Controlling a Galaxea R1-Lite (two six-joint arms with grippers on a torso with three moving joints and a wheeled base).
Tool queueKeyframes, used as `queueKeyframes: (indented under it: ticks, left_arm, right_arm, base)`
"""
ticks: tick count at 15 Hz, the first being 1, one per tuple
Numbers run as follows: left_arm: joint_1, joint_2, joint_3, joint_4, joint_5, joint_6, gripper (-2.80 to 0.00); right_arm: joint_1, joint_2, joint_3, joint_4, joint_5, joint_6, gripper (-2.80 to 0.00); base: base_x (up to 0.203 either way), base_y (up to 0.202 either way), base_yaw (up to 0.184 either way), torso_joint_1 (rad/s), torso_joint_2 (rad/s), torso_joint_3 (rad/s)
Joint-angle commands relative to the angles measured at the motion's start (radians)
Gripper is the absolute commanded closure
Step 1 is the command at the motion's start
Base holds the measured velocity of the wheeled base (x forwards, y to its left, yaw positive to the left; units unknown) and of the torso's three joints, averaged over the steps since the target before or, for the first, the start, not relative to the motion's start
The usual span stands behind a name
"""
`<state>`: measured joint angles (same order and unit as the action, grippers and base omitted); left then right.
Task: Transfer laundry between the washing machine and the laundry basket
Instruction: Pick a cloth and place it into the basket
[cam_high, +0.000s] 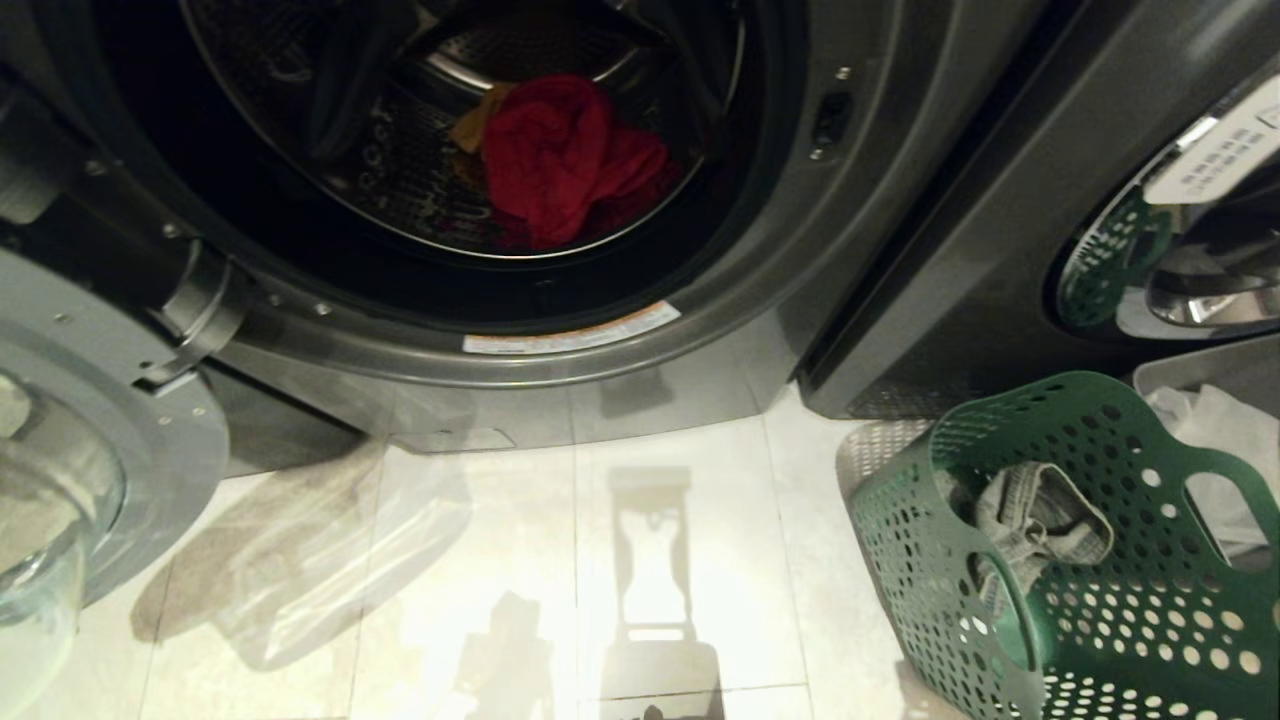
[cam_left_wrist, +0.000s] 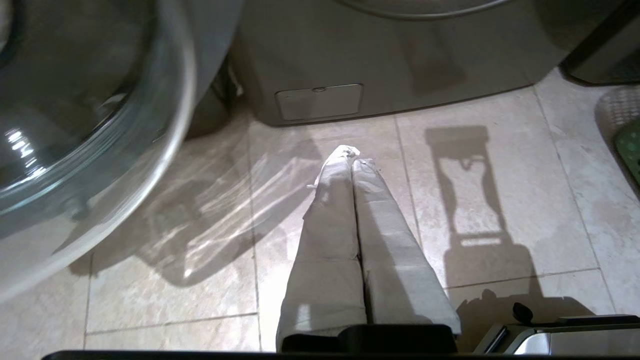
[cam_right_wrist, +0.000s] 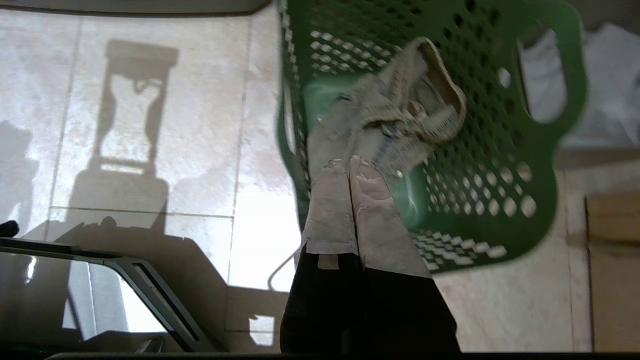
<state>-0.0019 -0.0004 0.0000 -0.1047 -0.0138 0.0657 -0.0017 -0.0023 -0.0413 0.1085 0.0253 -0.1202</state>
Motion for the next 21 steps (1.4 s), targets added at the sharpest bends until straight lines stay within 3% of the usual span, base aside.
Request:
queueKeyframes:
  ticks: [1,15,21]
  left_arm:
    - [0.000,0.000,0.040,0.000,0.000,0.000,0.00]
    - [0.000,0.000,0.040,0.000,0.002,-0.001,0.00]
    - [0.000,0.000,0.040,0.000,0.000,0.000,0.00]
  right_arm:
    - [0.000,0.001,0.000,0.000,0.001,-0.001,0.00]
    - [0.000,0.001,0.001,0.000,0.001,-0.001,0.00]
    - [0.000,0.001,0.001,0.000,0.002,-0.001,0.00]
  base:
    - [0.004,-0.010,0.173,0.002,0.00,-0.001]
    - [0.001,-0.009,0.173,0.003,0.00,0.003]
    - [0.002,-0.002,0.031,0.001,0.00,0.001]
